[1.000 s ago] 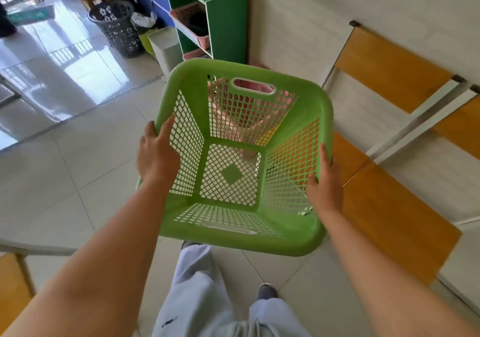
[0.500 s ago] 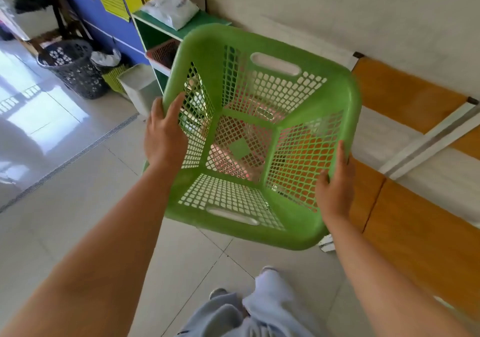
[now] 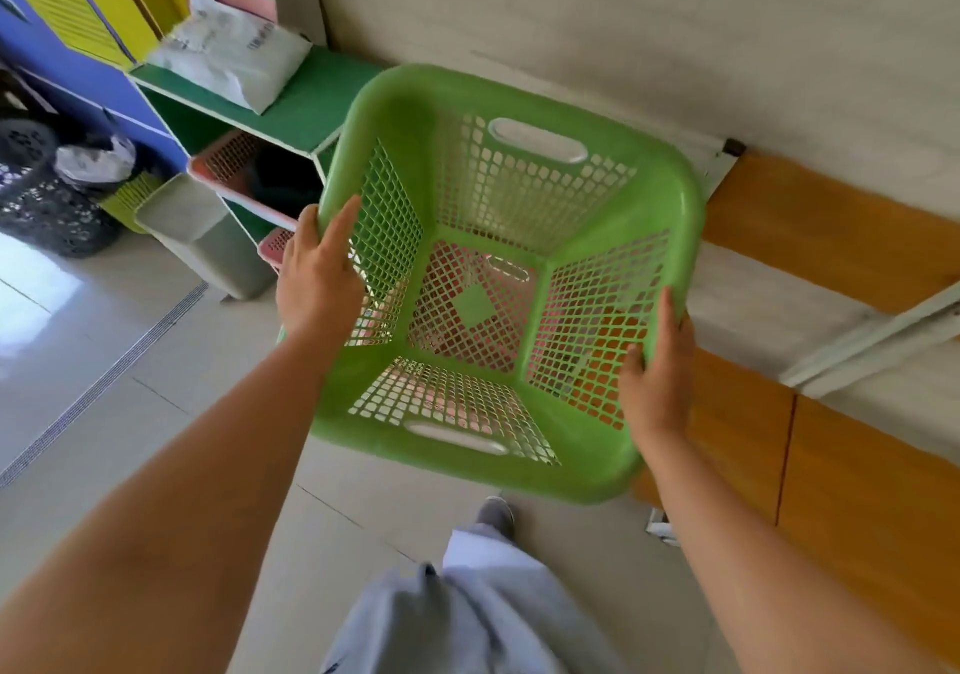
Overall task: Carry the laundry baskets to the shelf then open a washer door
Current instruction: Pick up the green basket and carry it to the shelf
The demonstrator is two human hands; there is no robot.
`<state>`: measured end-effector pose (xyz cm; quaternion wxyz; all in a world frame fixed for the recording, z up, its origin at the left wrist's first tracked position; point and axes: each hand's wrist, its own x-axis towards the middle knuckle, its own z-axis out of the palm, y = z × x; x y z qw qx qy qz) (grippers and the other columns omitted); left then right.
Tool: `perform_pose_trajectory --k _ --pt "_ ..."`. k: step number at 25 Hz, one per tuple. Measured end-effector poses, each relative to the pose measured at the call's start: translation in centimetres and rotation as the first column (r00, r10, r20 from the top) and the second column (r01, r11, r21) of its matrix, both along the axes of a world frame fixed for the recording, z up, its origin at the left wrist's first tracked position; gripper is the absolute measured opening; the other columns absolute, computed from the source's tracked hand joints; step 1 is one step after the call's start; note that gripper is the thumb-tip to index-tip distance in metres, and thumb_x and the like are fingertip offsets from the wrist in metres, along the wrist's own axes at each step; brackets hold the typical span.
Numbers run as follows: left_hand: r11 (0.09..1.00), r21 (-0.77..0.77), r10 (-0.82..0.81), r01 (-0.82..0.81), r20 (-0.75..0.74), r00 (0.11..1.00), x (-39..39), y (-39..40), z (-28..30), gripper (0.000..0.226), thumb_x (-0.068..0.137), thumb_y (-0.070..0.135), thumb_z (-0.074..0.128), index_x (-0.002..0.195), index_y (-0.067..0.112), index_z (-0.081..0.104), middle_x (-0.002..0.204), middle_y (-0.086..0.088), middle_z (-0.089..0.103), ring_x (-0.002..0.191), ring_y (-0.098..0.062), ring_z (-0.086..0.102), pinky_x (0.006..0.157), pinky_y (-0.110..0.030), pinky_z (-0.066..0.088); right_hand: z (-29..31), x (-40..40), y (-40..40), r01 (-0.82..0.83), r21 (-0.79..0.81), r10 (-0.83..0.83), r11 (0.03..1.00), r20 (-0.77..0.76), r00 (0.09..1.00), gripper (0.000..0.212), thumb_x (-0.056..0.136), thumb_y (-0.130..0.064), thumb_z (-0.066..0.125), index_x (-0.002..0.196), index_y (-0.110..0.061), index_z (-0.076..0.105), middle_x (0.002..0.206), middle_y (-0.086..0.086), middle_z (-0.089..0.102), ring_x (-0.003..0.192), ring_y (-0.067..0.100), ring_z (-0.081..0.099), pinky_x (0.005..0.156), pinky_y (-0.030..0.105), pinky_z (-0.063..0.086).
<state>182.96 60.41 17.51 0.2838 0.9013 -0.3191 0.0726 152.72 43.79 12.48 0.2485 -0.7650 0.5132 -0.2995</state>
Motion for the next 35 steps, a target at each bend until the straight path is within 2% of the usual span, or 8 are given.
perform_pose_trajectory --k 4,9,14,22,26,29,32,35 --pt "0.995 0.084 -0.044 0.05 -0.072 0.996 4.9 -4.0 -3.4 0.07 0.088 -0.004 0.041 0.142 0.04 0.039 0.152 -0.015 0.035 0.134 -0.038 0.041 0.1 -0.057 0.044 -2.0 4.0 -2.8 0.054 0.096 -0.041 0.994 -0.132 0.99 0.082 0.09 -0.004 0.056 0.151 -0.04 0.015 0.156 0.015 0.026 0.132 0.034 0.044 0.09 0.041 0.051" --pt "0.964 0.195 -0.142 0.178 -0.188 0.972 11.2 -8.5 -10.0 0.072 0.087 -0.004 0.042 0.143 0.041 0.037 0.149 -0.015 0.038 0.128 -0.038 0.044 0.097 -0.058 0.047 -6.6 8.2 -4.7 0.112 0.173 -0.06 0.978 -0.278 0.959 0.086 0.089 -0.01 0.058 0.148 -0.048 0.009 0.157 0.007 0.024 0.102 0.035 0.063 0.063 0.042 0.057" --pt "0.905 0.273 -0.23 0.327 -0.332 0.915 15.9 -12.7 -16.7 0.07 0.088 -0.005 0.045 0.144 0.037 0.038 0.148 -0.02 0.036 0.122 -0.042 0.047 0.097 -0.056 0.047 -11.9 11.8 -6.2 0.261 0.248 -0.133 0.933 -0.438 0.889 0.08 0.088 -0.01 0.061 0.15 -0.038 0.019 0.15 0.011 0.036 0.091 0.036 0.064 0.058 0.031 0.045" --pt "0.831 0.372 -0.254 0.414 -0.407 0.877 18.8 -17.1 -26.0 0.065 0.089 -0.003 0.049 0.142 0.035 0.042 0.149 -0.02 0.035 0.112 -0.045 0.054 0.081 -0.055 0.054 -21.8 14.3 -8.4 0.313 0.348 -0.088 0.883 -0.534 0.841 0.08 0.088 -0.014 0.062 0.151 -0.036 0.018 0.153 0.014 0.031 0.08 0.033 0.067 0.052 0.036 0.054" --pt "0.725 0.538 -0.165 0.43 -0.47 0.867 19.1 -17.1 -29.2 0.078 0.088 -0.007 0.045 0.144 0.043 0.026 0.153 -0.015 0.026 0.105 -0.045 0.059 0.078 -0.053 0.056 -25.6 14.8 -7.7 0.325 0.425 -0.023 0.845 -0.578 0.816 0.09 0.089 -0.01 0.06 0.149 -0.045 0.003 0.155 0.016 0.026 0.106 0.037 0.063 0.063 0.045 0.059" --pt "0.603 0.638 -0.141 0.479 -0.506 0.851 19.4 -17.4 -31.0 0.092 0.082 -0.014 0.044 0.148 0.044 0.015 0.158 -0.014 0.012 0.107 -0.046 0.059 0.076 -0.049 0.057 -26.6 15.3 -6.9 0.343 0.524 0.056 0.779 -0.603 0.796 0.09 0.089 -0.004 0.058 0.152 -0.037 0.005 0.16 0.016 0.007 0.125 0.032 0.05 0.082 0.038 0.056" --pt "0.503 0.673 -0.173 0.542 -0.536 0.826 19.7 -17.6 -31.1 0.083 0.091 0.005 0.049 0.151 0.042 0.005 0.161 -0.01 -0.013 0.131 -0.048 0.041 0.089 -0.052 0.054 -26.2 15.7 -6.6 0.355 0.49 0.068 0.796 -0.655 0.752 0.085 0.089 -0.017 0.06 0.153 -0.033 0.007 0.16 0.017 0.002 0.141 0.034 0.031 0.096 0.041 0.051" --pt "0.437 0.723 -0.179 0.535 -0.513 0.84 18.9 -17.6 -29.8 0.073 0.097 0.025 0.046 0.152 0.038 0.0 0.162 -0.006 -0.016 0.144 -0.044 0.019 0.107 -0.055 0.037 -25.0 15.3 -5.7 0.307 0.464 0.104 0.831 -0.672 0.734 0.077 0.093 -0.028 0.055 0.153 -0.029 0.007 0.161 0.015 0.005 0.143 0.033 0.029 0.103 0.044 0.046"
